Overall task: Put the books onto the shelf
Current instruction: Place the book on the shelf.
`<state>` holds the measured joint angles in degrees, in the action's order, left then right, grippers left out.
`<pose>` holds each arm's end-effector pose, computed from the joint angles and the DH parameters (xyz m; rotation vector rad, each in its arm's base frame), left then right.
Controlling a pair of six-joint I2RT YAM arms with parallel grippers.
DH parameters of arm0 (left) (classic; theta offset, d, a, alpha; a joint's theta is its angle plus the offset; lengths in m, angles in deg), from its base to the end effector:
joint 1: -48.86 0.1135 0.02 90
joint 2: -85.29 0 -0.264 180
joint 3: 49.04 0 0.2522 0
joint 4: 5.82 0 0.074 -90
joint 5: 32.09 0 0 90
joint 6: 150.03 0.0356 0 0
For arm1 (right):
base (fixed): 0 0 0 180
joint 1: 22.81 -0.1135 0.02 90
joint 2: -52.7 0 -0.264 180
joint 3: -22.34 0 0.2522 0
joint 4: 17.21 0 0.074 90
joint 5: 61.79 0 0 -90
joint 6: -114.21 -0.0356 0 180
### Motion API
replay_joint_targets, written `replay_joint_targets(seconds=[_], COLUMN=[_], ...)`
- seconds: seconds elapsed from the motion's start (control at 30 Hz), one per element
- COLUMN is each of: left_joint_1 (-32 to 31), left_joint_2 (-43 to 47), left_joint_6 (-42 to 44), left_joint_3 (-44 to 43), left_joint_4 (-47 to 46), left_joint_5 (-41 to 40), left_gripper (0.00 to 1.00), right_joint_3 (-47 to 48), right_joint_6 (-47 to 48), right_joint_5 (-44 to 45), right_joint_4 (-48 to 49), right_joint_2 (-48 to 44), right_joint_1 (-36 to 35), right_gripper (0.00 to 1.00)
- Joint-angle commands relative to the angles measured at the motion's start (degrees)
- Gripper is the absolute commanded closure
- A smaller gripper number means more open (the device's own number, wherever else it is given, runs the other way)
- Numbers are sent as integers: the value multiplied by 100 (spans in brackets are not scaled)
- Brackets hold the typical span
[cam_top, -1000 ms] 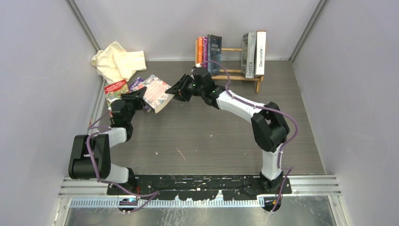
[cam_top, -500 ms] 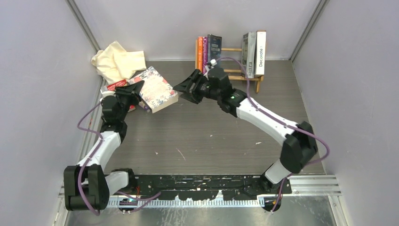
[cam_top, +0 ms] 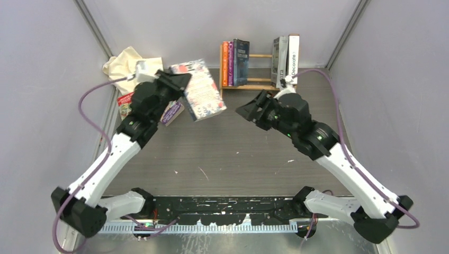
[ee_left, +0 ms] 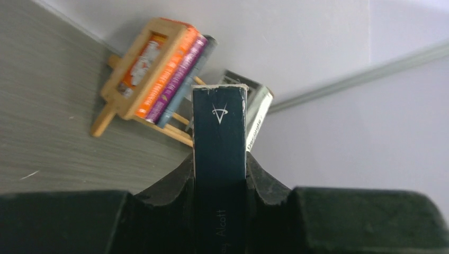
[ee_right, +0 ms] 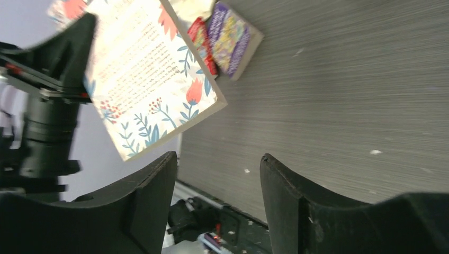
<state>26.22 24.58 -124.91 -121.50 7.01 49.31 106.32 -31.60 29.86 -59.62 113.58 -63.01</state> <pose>0.2300 -0.0901 0.3930 -0.7256 1.5323 -1.0558 0.1740 0.1457 0.4068 0.3017 2.0453 1.0698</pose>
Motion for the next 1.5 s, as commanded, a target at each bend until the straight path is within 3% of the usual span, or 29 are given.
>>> replay_joint_targets(seconds=[0.0,0.13,0.23,0.43,0.7,1.13,1.33,1.47], left_joint_1=[-1344,-2351,-2773,-2982,-2917,-2010,-1628,-1517], left_joint_2=[-889,-1841,-2538,-4096,-6078,-8486,-8688,-9112], left_joint_6=[1642,2651,3285,4587,6143,6562,6265,6141], left_joint_3=[-1453,-2574,-3288,-4665,-6689,-9621,-9132,-9372], left_joint_4=[-57,-65,-413,-1126,-1800,-2150,-2574,-2705], left_joint_5=[-1446,-2182,-2537,-2808,-3014,-2155,-1809,-1559], left_gripper=[100,100,100,100,100,100,100,100], right_joint_3=[120,203,223,12,-108,-1615,-2024,-2160], right_joint_6=[736,834,882,1015,1256,2012,2454,2595], right_joint_5=[1324,1975,2334,2919,3375,3985,4163,4137], right_joint_4=[-1330,-2229,-2680,-2915,-3139,-2231,-1510,-1146], right_joint_2=[-838,-1411,-1718,-2370,-2556,-2900,-2561,-2346], right_joint_1=[30,31,31,31,35,38,39,48], right_gripper=[36,36,36,36,36,36,36,36])
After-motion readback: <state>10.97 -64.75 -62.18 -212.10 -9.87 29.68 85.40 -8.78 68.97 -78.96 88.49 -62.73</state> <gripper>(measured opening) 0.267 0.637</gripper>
